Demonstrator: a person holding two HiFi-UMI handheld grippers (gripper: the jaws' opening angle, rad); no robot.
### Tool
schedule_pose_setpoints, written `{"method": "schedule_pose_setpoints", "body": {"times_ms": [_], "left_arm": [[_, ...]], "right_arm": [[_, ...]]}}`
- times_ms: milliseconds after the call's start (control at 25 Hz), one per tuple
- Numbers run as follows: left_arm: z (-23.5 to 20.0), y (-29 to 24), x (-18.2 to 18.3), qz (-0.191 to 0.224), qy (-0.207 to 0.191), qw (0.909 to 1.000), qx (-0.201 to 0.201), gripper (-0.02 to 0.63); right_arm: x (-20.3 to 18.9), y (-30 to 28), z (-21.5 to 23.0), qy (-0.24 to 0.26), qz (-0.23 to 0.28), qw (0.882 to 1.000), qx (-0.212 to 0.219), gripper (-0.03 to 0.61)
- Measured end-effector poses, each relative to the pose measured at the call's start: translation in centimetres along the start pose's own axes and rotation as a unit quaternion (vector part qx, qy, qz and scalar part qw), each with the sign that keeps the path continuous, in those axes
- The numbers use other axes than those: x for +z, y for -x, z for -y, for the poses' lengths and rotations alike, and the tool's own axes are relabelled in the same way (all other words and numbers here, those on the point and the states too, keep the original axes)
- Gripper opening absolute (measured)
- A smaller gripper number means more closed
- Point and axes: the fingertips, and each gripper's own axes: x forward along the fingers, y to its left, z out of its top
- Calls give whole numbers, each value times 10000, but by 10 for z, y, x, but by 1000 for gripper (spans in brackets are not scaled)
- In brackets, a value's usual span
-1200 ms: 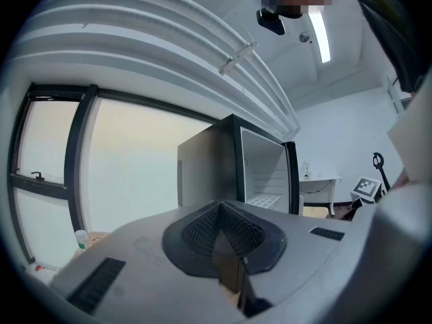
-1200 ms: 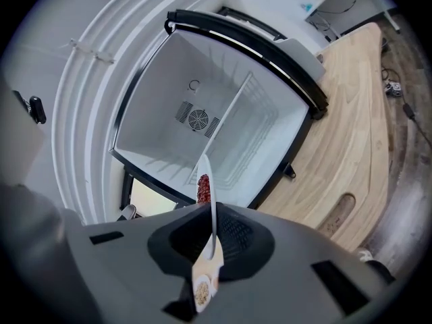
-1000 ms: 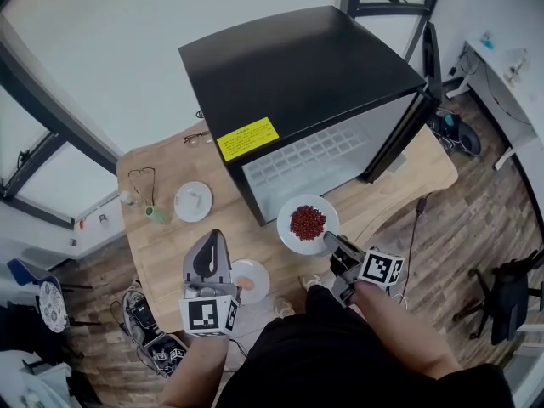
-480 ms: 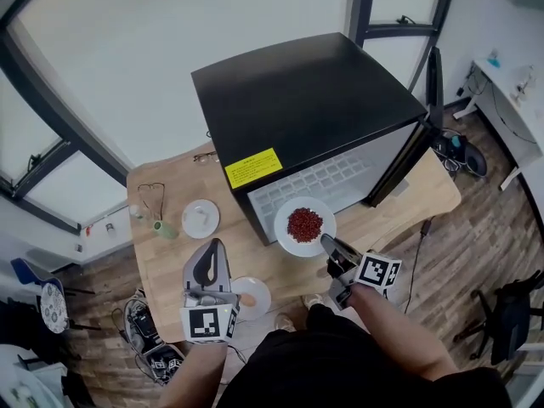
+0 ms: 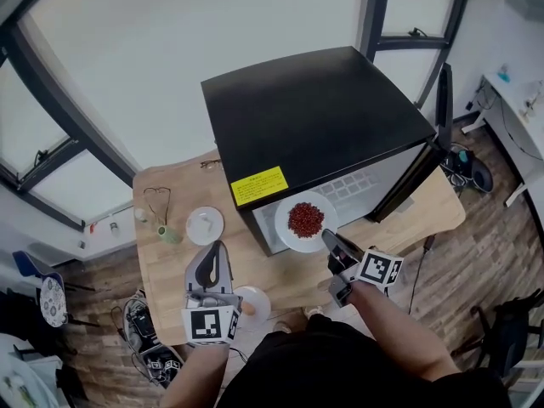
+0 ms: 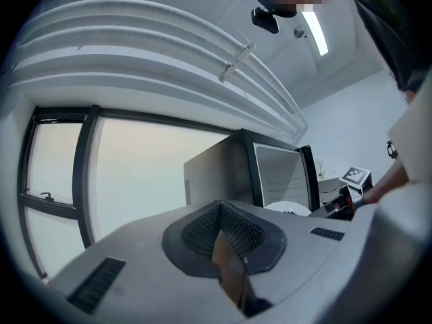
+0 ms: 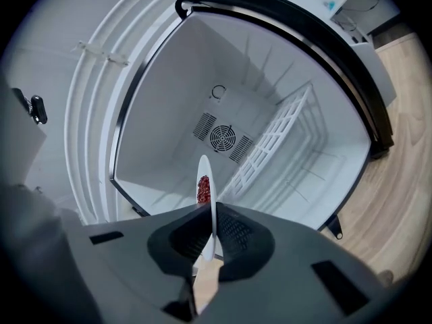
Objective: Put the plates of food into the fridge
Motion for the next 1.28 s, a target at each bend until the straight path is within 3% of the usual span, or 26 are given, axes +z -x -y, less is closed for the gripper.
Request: {"method": "schedule_pose_setpoints", "body": {"times_ms": [440,1000,1280], "left_arm": [[-9,-11,11,82,-21,9997,236,3],[-36,-2,8,7,-46,9983,579,3],[-51,4,7,-36,-61,9975,708,3]], "right_arm": [[16,-25,-1,202,-211,9996,27,31],[32,-63,6,412,-527,9970,-382,31],[41,-85,1,1140,-655,9886,-737,37]]}}
